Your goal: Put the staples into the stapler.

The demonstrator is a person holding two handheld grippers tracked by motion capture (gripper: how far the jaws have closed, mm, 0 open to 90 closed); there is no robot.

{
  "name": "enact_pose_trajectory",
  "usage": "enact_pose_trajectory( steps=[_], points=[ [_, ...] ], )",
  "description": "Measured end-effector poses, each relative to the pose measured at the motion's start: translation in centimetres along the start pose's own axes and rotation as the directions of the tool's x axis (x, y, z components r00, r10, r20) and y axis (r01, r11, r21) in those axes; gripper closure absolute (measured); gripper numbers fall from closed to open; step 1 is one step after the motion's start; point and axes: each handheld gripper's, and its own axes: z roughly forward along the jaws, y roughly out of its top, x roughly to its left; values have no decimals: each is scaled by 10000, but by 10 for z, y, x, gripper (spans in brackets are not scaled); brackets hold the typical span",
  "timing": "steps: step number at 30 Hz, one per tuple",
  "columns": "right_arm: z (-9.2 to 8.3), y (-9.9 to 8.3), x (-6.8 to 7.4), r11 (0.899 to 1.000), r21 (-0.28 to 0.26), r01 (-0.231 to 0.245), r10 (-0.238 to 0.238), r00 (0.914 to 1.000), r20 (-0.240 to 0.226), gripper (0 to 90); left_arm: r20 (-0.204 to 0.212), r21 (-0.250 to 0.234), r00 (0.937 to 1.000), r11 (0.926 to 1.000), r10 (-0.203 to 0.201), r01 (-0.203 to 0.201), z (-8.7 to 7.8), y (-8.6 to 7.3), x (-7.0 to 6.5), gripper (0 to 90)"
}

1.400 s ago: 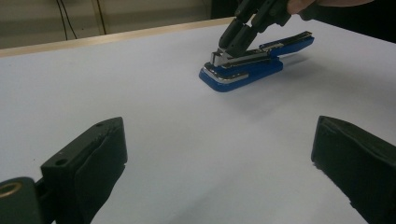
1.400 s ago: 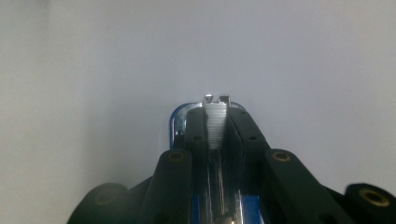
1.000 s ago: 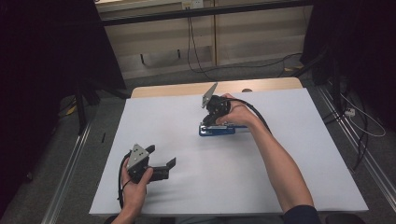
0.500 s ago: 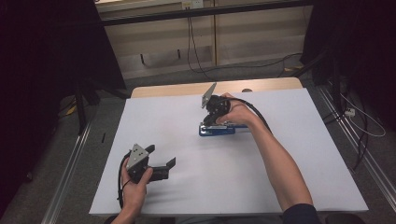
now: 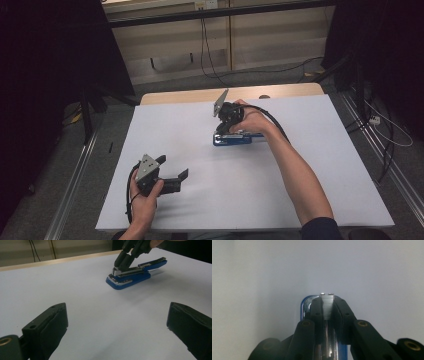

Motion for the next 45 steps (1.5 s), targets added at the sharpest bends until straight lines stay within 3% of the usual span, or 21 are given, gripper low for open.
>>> enact_pose_trajectory(
  steps=[4,24,29,41,45],
  points=[
    [-1,0,1,9998,93,-176,175,9998,26,790,24,-3,10000,10000,-4,4,0,0,0,37],
    [-1,0,1,10000,-49,-30,31,9998,212,766,14,20,10000,10000,37,-37,0,0,0,36],
    [-3,-1,0,9995,-168,-256,260,9993,277,731,1,31,10000,10000,22,-22,0,0,0,36],
    [-10,-4,0,9951,-754,-646,680,9968,432,776,1,9,10000,10000,38,-38,0,0,0,37],
    [-13,-5,-1,9955,-684,-652,689,9962,524,776,-7,8,10000,10000,49,-49,0,0,0,37]
  ],
)
